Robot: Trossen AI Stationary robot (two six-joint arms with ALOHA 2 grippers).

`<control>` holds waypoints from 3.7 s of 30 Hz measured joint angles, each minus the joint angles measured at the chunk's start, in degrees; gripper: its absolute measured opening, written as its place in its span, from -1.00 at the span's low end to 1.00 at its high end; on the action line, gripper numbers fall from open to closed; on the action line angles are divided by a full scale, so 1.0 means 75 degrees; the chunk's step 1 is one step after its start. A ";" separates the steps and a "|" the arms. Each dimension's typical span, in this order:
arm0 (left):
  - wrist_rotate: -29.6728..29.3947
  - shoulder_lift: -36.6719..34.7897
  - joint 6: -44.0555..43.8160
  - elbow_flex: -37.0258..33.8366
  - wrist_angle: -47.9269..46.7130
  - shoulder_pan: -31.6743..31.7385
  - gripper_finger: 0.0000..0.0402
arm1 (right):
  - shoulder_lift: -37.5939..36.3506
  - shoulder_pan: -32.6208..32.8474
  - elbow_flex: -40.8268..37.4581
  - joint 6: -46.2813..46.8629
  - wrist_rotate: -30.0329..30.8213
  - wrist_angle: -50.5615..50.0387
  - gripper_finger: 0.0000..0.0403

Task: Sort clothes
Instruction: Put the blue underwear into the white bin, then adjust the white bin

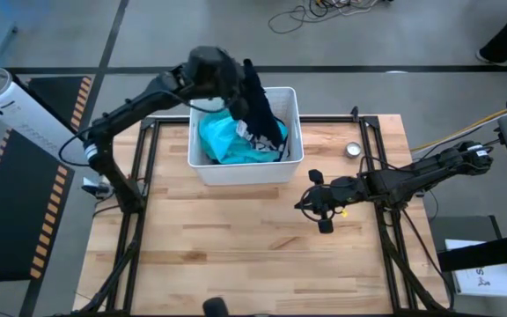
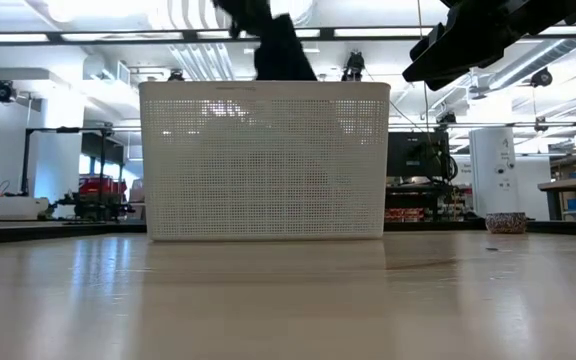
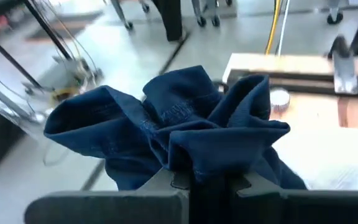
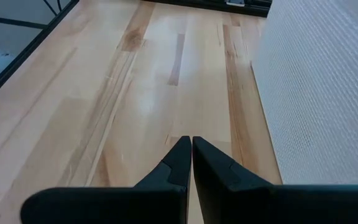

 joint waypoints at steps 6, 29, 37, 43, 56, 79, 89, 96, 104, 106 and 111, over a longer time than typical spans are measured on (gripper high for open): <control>0.0128 0.0260 0.0001 -0.1466 0.0477 0.0081 -0.97 | 0.0000 0.0000 0.0000 0.0003 0.0000 -0.0009 -1.00; 0.0677 0.2279 -0.0354 -0.3489 0.1190 0.0428 -0.96 | 0.0000 0.0000 -0.0001 0.0015 0.0000 0.0020 -1.00; 0.0869 0.2563 -0.0379 -0.3495 0.1025 0.0444 -0.94 | 0.0000 0.0000 -0.0035 0.0102 0.0000 -0.0003 -1.00; 0.0864 0.2459 -0.0364 -0.3523 0.1000 0.0434 -0.73 | 0.0000 0.0000 -0.0038 0.0096 0.0000 -0.0006 -1.00; 0.0651 0.0324 -0.0325 -0.3366 0.0750 0.0058 0.09 | 0.0000 0.0000 -0.0041 0.0063 0.0000 -0.0004 -1.00; -0.0021 -0.4760 0.0188 -0.6972 0.3490 -0.1755 -0.61 | -0.0844 0.0050 -0.0096 -0.1817 0.0306 0.0071 -1.00; 0.0248 -0.6656 0.0090 -1.0084 0.5973 -0.2035 -0.99 | -0.2968 -0.0466 -0.1059 -0.2465 0.0340 0.0730 -1.00; 0.0290 -0.8464 -0.0222 -1.1697 0.6364 -0.2032 -1.00 | -0.4555 -0.1701 -0.2254 -0.1914 -0.0593 0.0923 -1.00; 0.0381 -1.1154 -0.0866 -1.3420 0.6592 -0.2032 -1.00 | -0.6949 -0.2387 -0.3555 -0.1662 -0.1137 0.1241 -1.00; 0.0387 -1.1690 -0.0989 -1.3703 0.6472 -0.2034 -1.00 | -0.7543 -0.2434 -0.3653 -0.1645 -0.1100 0.0812 -1.00; 0.0378 -1.2737 -0.1016 -1.4157 0.6017 -0.2081 -1.00 | -0.8215 -0.2436 -0.3494 -0.1617 -0.0618 -0.0119 -1.00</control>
